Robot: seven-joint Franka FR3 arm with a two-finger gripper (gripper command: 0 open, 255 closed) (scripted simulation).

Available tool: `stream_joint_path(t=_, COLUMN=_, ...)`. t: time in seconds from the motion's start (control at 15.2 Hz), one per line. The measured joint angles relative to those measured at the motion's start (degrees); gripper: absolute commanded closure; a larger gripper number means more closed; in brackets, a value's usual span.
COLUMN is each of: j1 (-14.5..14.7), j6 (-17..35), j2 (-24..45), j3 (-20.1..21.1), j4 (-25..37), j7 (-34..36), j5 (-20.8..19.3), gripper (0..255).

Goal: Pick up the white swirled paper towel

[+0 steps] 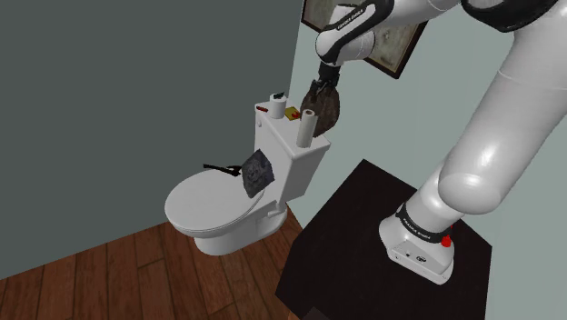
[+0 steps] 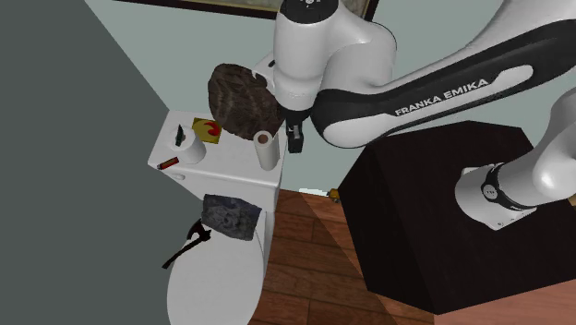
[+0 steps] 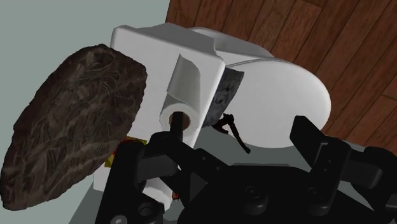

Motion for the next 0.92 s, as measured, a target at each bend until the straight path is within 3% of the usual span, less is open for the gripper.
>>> stream_joint_path(t=0.66, j1=-7.09, j6=2.02, j2=22.46, j3=3.22, j4=16.07, j7=-8.14, j5=8.36, gripper=0)
stream_joint_path(t=0.92, j1=-8.03, j6=2.98, j2=26.17, j3=4.08, j4=18.40, j7=-8.66, j5=9.30, gripper=0)
